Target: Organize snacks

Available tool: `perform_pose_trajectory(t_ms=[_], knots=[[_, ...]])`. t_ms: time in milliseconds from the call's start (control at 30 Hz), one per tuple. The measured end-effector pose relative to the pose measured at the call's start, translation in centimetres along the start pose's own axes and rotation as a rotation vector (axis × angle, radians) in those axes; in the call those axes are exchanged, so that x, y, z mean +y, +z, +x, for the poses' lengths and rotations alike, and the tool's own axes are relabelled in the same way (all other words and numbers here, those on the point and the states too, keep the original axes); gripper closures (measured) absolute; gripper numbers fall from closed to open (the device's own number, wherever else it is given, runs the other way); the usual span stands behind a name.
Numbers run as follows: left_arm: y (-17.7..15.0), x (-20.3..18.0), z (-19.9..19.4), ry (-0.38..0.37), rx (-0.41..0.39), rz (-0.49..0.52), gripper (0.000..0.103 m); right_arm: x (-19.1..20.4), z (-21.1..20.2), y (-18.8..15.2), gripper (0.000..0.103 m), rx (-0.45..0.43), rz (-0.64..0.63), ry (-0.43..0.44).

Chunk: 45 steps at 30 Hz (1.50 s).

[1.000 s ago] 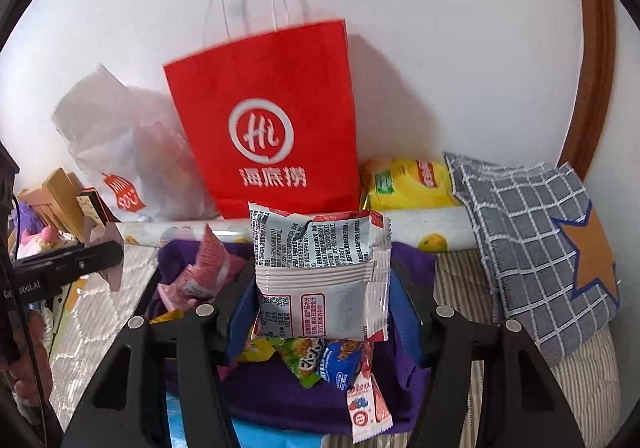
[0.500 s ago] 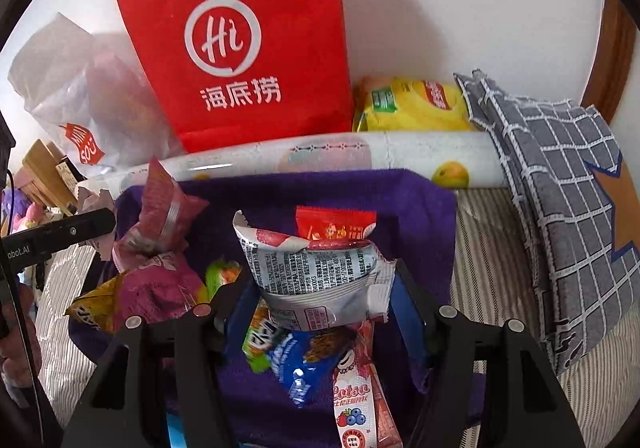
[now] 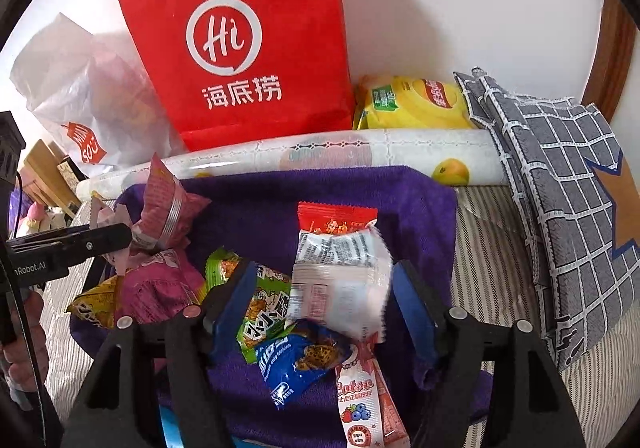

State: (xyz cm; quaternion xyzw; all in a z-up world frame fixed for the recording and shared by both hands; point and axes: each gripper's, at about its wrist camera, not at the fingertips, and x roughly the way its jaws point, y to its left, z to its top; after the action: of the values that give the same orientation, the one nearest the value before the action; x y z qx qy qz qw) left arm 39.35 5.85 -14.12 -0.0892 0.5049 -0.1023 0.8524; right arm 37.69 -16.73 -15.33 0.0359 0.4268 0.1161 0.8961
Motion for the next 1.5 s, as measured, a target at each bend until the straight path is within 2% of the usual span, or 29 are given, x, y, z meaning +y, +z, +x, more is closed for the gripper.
perform_pose_trajectory(t_ms=[167,233,433,600,800,933,1233,1500], knots=[[-0.1,-0.4,-0.2,0.005,0.010,0.004,0.047,0.2,-0.4,0.1,0.031,-0.011,-0.006,-0.006],[-0.1,-0.5,-0.6,0.015,0.008,0.001,0.035,0.3,-0.6,0.2,0.031,-0.015,-0.005,-0.007],[-0.3,-1.0,-2.9,0.026,-0.032,0.008,0.024,0.8,-2.8,0.6,0.031,-0.054,-0.007,-0.010],[-1.5,-1.4,-5.1,0.040,-0.067,0.010,0.022,1.2,-5.5,0.0,0.031,-0.078,-0.001,-0.047],[-3.7,-2.5,-7.9,0.075,-0.093,0.017,0.015,1.2,-9.5,-1.4,0.031,-0.105,0.036,-0.087],[-5.7,-3.5,-10.4,0.095,-0.142,0.019,0.011,1.6,-12.5,-2.9,0.031,-0.124,0.031,-0.099],[-11.4,-6.7,-16.7,0.079,-0.273,0.084,0.009,2.5,-19.0,-7.4,0.030,-0.160,0.028,-0.129],[-16.2,-9.0,-20.9,0.128,-0.346,0.100,0.007,2.2,-23.4,-12.2,0.030,-0.186,0.042,-0.150]])
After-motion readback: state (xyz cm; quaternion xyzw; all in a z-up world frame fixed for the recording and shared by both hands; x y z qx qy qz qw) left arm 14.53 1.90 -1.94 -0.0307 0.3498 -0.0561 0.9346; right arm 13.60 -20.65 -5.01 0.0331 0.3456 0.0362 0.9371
